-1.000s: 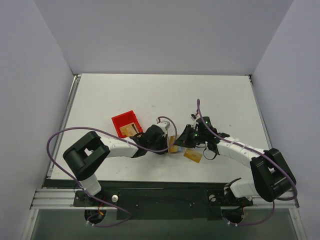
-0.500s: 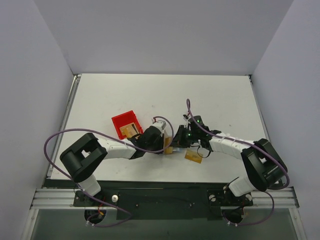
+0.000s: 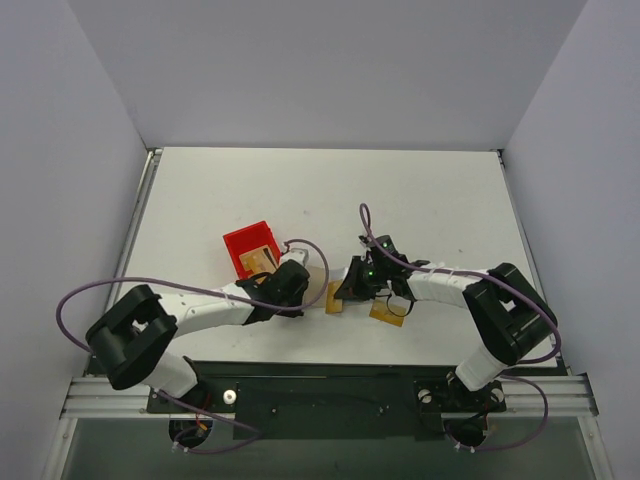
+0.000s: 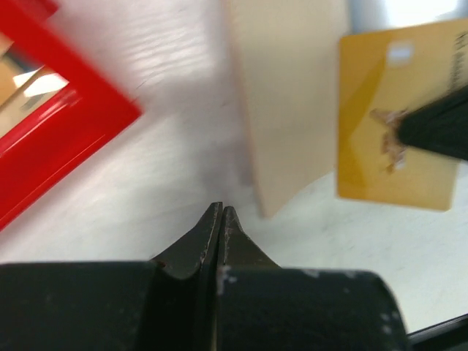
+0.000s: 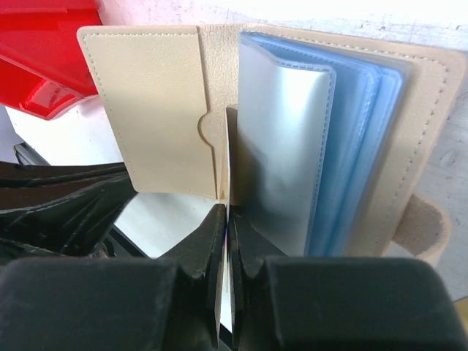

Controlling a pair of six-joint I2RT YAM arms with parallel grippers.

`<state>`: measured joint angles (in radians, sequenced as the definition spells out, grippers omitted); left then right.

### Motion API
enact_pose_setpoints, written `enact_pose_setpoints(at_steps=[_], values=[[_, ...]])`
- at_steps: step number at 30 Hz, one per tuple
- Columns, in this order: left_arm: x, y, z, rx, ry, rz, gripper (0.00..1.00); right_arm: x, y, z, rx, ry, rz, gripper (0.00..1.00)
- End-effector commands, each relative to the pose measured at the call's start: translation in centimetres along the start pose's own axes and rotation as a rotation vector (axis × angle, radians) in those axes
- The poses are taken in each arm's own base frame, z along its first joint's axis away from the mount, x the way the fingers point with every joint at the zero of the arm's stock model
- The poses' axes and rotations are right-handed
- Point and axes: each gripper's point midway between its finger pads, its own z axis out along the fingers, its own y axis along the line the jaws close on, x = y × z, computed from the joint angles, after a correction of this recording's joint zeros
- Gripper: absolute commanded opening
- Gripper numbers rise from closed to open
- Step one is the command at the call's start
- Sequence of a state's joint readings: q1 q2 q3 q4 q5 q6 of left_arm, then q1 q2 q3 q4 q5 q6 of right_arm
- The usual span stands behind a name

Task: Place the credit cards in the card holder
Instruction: Open the card holder at the center of the board.

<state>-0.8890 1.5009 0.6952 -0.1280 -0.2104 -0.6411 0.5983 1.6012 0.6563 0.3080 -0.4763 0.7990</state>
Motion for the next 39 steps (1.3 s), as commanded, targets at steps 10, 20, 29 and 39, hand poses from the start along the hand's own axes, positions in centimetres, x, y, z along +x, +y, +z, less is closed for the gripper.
enact_pose_setpoints(at_steps=[10,20,29,39], values=[[-7.8,-3.9,-8.6,0.240,-0.306,0.044,0.00,-0.8,-0.2,0.3,0.039,-0.029,-0.044,0.00],[-6.9,-6.7,-2.3,0.282,-0.228,0.068,0.00,-0.8,0.1,0.1,0.036,-0.030,-0.050,0.00],[-7.2,-6.4,1.4,0.297,-0.170,-0.010,0.00,-0.7,0.1,-0.1,0.035,-0.033,-0.056,0.00],[-6.6,-6.4,3.0,0.298,-0.148,-0.020,0.00,-1.3,2.1,-1.1,-0.033,-0.038,-0.080,0.00]])
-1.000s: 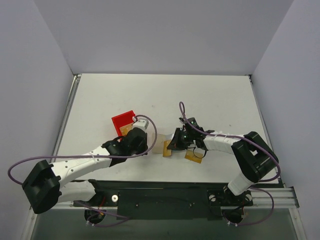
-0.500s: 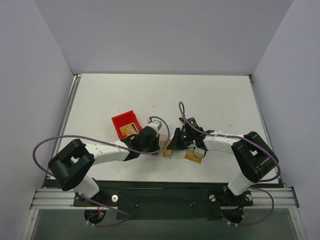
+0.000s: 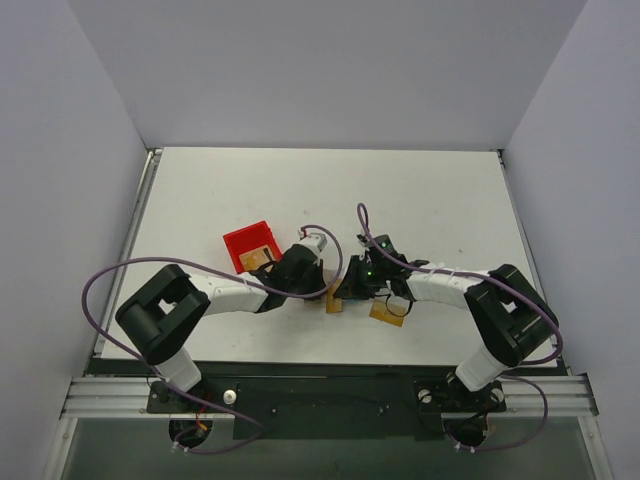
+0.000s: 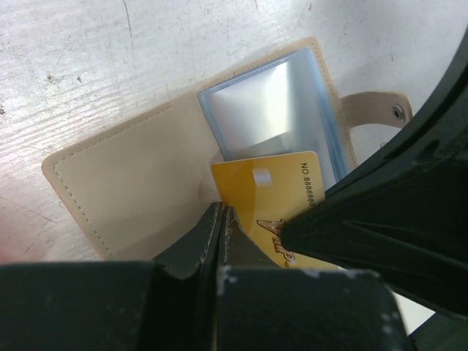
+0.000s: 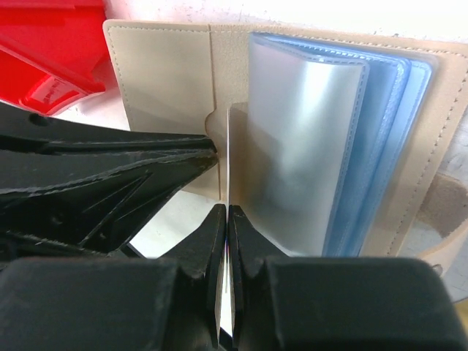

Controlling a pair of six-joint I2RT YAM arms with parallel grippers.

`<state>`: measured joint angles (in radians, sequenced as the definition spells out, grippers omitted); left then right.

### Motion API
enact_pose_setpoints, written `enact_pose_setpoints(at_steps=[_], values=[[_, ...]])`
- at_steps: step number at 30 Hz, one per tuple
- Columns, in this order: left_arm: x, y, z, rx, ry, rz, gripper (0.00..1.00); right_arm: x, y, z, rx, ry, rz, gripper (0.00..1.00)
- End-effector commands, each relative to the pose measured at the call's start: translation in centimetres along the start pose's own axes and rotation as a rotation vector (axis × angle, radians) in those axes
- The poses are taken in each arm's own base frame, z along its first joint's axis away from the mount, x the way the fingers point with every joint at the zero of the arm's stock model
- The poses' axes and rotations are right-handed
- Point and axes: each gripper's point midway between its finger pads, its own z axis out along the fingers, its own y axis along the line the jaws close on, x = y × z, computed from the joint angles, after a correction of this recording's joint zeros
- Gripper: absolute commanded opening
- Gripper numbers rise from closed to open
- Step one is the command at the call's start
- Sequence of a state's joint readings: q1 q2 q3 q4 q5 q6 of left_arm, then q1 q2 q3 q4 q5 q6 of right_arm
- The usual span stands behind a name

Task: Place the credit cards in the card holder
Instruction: Open the card holder at the center of the board.

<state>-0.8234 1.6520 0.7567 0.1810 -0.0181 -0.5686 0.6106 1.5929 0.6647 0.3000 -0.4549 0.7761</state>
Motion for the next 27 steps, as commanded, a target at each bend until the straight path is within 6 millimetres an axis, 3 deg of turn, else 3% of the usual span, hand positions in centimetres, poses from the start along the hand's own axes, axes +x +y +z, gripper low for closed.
enact_pose_setpoints(at_steps=[1,12,27], values=[[-1.9,-1.4,0.7,0.051,-0.052,-0.016,0.00,-1.3,1.9,-1.2,-0.045,-0.029,-0.044,0.00],[-1.4,-1.2,1.4,0.044,-0.040,-0.027,0.00,-3.1,2.3,-4.8,-0.053,-0.113,-0.061,0.00],[-0.8,-1.7,1.6,0.073,-0.012,-0.025,0.00,-4.2,-1.9,-8.3,0.104,-0.062,-0.080,0.00]])
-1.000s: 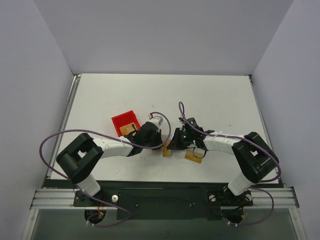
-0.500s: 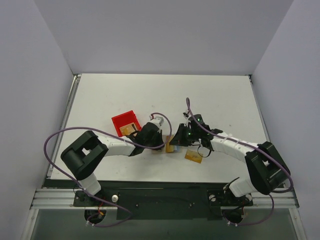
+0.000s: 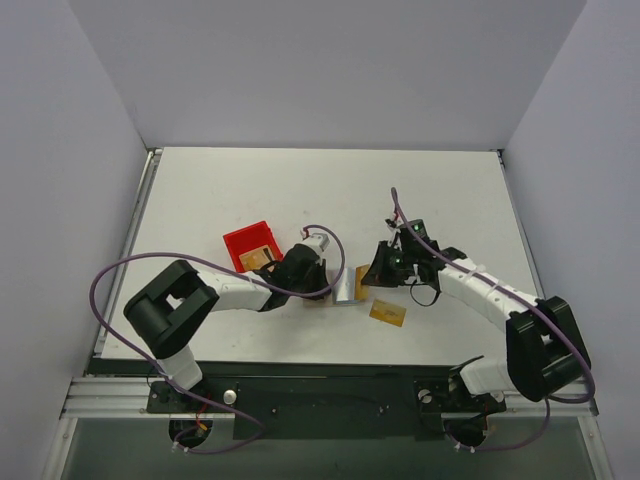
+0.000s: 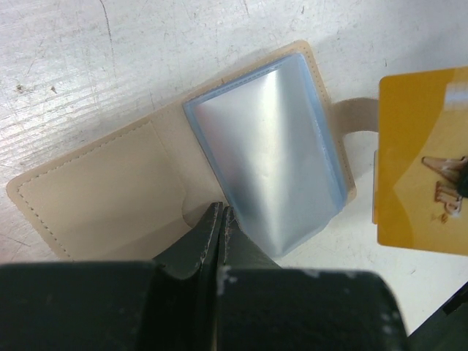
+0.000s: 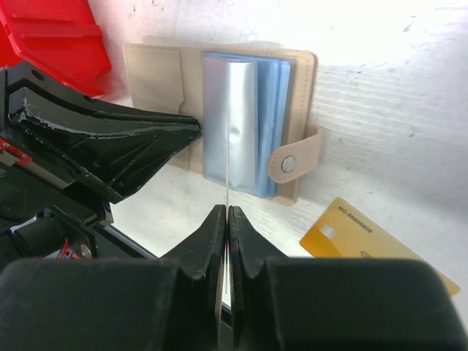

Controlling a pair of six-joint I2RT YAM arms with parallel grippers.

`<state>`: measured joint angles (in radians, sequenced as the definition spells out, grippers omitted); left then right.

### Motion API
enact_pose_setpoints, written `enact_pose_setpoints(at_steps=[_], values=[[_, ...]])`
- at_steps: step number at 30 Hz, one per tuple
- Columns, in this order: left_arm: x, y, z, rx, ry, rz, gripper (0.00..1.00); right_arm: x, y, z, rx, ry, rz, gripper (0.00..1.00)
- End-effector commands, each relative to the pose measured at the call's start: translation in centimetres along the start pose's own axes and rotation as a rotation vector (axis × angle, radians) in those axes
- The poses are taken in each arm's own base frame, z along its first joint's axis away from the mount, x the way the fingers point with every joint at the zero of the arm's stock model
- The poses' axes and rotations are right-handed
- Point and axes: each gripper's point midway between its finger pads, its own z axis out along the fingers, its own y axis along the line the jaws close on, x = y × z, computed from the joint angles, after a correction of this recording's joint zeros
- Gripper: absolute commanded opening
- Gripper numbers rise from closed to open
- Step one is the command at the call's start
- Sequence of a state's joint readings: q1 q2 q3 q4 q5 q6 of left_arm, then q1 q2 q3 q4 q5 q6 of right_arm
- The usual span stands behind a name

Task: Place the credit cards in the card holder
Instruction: Open the card holder at the center of the board.

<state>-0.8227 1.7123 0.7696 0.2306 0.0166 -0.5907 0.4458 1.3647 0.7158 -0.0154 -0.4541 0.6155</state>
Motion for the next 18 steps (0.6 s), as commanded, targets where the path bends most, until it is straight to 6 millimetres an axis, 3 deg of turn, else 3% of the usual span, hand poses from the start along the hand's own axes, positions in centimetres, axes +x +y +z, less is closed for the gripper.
enact_pose_setpoints(at_steps=[1,18], values=[[-1.4,-1.3,0.4,0.046,-0.029,0.000,0.00,-0.8,-0.2,-1.6,0.027,0.014,-0.060,0.00],[-0.8,-1.1,0.6,0.043,-0.011,0.000,0.00,-0.2,-2.2,1.1,0.063,0.080,-0.053,0.00]])
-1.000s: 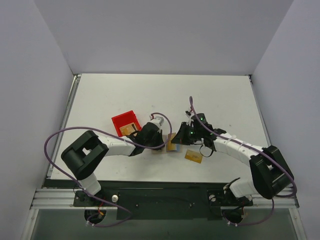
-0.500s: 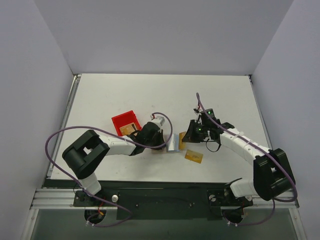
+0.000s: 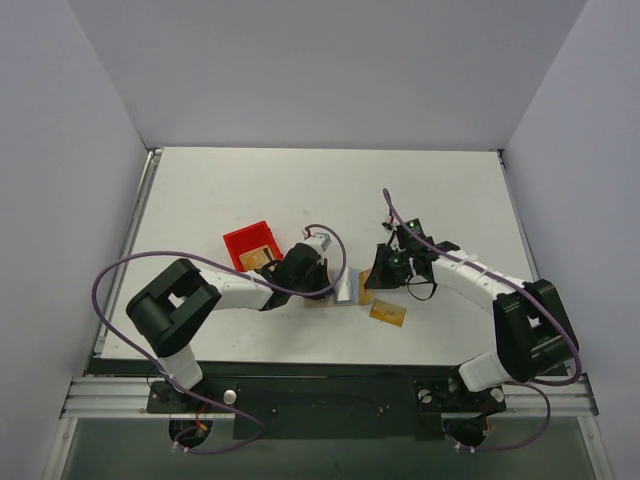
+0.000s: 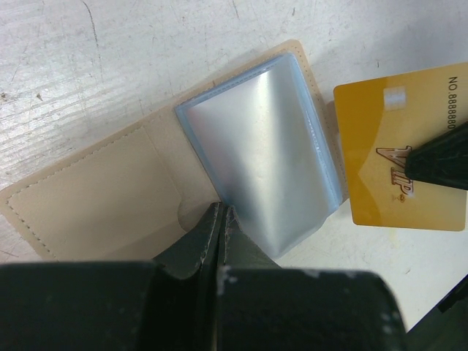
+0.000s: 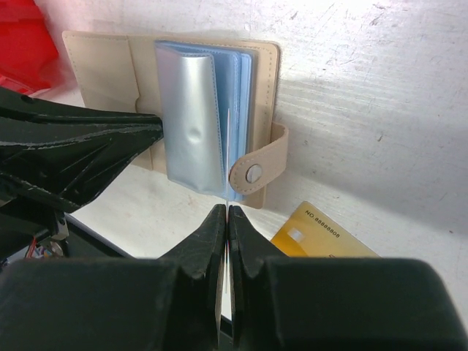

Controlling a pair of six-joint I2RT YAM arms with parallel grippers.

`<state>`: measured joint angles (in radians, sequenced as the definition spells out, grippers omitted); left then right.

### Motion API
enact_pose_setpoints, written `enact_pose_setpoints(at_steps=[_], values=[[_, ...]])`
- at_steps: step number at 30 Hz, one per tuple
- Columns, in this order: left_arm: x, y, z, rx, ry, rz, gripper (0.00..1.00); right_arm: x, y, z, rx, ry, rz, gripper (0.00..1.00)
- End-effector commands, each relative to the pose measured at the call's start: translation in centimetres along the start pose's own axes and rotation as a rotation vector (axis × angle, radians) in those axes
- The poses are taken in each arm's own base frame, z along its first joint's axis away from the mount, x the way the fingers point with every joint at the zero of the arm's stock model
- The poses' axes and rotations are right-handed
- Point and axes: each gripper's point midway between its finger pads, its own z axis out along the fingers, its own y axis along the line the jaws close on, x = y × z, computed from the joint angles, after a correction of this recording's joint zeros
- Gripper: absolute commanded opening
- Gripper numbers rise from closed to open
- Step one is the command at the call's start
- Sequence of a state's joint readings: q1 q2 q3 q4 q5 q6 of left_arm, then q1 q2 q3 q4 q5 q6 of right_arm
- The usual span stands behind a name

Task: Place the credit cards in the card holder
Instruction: Open the card holder at the center of the board.

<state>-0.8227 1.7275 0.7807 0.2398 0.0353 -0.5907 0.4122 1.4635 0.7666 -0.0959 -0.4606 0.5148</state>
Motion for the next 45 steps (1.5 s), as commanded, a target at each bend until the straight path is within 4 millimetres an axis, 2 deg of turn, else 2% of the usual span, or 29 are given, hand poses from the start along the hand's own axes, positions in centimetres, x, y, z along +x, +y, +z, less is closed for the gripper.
enact_pose_setpoints(at_steps=[1,13,29,31,45], values=[[-0.8,-0.6,0.4,0.023,-0.018,-0.002,0.00,-0.7,0.1,0.1,-0.006,-0.008,-0.022,0.00],[-0.7,-0.7,0.5,0.026,-0.012,0.000,0.00,-0.1,-0.1,1.3,-0.009,0.017,-0.004,0.00],[-0.4,-0.5,0.7,0.024,-0.002,-0.001,0.00,0.2,1.4,1.9,-0.081,0.047,0.020,0.00],[-0.5,-0.6,0.7,0.026,-0.003,-0.001,0.00,-0.3,1.9,2.1,-0.107,0.028,0.014,0.00],[-0.1,-0.6,0.8,0.030,0.007,-0.005,0.00,-0.6,3.9,2.2,-0.182,0.027,0.024,0.00]])
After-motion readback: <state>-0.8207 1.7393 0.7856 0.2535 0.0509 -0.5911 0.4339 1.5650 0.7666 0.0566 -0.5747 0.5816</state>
